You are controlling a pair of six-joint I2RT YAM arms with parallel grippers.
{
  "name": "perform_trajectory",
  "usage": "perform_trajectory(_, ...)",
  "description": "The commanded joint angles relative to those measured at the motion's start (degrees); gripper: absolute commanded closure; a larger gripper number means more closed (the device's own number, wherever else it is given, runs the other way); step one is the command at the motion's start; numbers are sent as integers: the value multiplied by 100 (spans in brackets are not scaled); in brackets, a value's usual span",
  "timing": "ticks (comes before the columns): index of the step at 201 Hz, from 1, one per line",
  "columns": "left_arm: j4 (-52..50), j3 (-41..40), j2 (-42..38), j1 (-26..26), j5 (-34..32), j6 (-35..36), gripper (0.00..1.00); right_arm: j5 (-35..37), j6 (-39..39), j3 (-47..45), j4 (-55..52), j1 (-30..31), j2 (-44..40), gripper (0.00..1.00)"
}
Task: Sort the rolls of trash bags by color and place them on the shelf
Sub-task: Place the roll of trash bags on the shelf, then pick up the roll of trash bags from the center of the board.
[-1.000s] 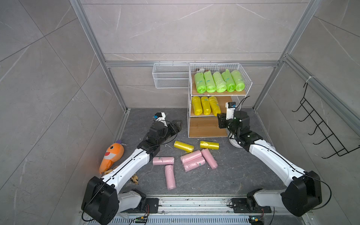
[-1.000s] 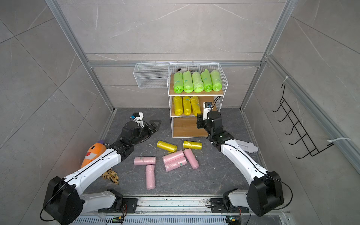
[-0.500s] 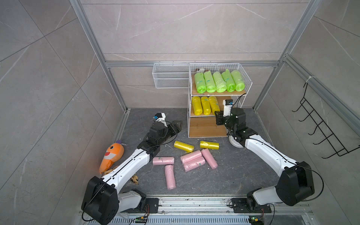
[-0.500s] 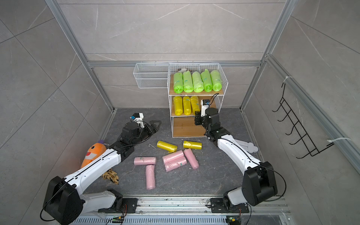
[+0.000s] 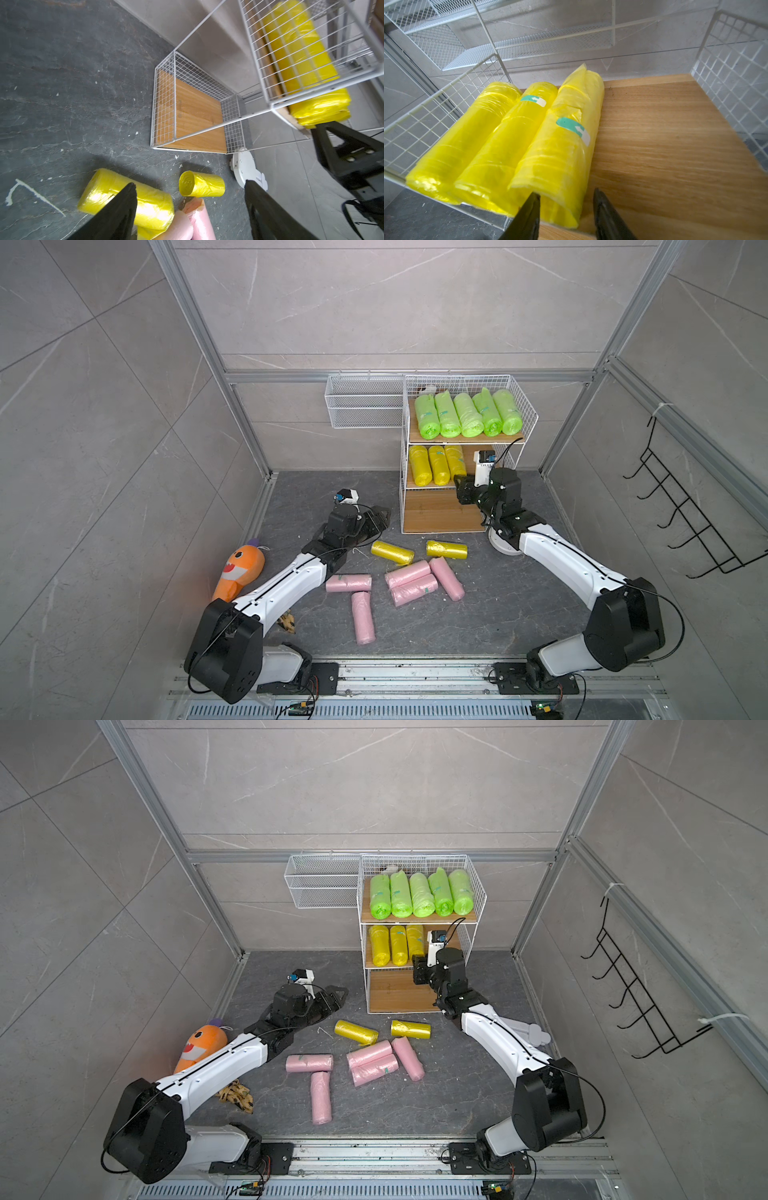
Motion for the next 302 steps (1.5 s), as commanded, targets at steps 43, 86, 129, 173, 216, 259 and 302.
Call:
perform_trajectory(43, -287, -152, 724, -88, -712, 100, 15, -94, 89, -437, -283, -24, -1217, 36)
perform_trajectory(86, 41, -514, 1089, -176, -859, -310, 14, -84, 76, -668, -543, -23, -1584, 33)
perform_trajectory(129, 424, -359, 1627, -338, -724, -616, 13, -143, 110, -705, -589, -19, -1535, 32)
perform_trajectory(173, 548, -49, 2110, -401, -778, -617, 14, -156, 130, -766, -631, -23, -1573, 31)
perform_trajectory(216, 484, 272, 2576, -427, -954, -496, 20, -94, 121, -828, -685, -25, -1646, 31)
perform_trajectory(259, 495, 486, 2985, -441, -937, -452, 29, -66, 111, -837, -720, -23, -1630, 30)
perform_trajectory(302, 637, 486, 3184, -441, -1055, -555, 43, -49, 76, -826, -781, -21, -1607, 30)
